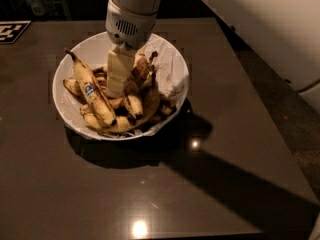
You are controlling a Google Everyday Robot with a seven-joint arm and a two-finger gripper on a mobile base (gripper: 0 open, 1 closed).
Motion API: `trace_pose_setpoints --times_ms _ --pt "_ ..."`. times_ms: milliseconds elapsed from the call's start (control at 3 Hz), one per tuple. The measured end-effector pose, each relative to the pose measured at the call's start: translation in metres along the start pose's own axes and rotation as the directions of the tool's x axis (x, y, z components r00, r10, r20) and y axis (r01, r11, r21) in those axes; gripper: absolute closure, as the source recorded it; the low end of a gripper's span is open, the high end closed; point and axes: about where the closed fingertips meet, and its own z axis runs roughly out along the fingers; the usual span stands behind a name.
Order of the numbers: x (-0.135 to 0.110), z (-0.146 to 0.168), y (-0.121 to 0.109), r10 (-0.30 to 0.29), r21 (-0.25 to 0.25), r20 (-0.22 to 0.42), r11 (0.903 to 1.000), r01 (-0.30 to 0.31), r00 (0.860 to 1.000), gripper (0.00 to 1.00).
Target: Pick banana from white bowl
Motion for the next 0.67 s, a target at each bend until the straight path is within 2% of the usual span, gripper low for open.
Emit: trace_pose_setpoints --times_ms 667 --pt "0.0088 0.0109 -0.0112 0.019 -0.030 -0.009 0.9994 -0.019 1.000 0.31"
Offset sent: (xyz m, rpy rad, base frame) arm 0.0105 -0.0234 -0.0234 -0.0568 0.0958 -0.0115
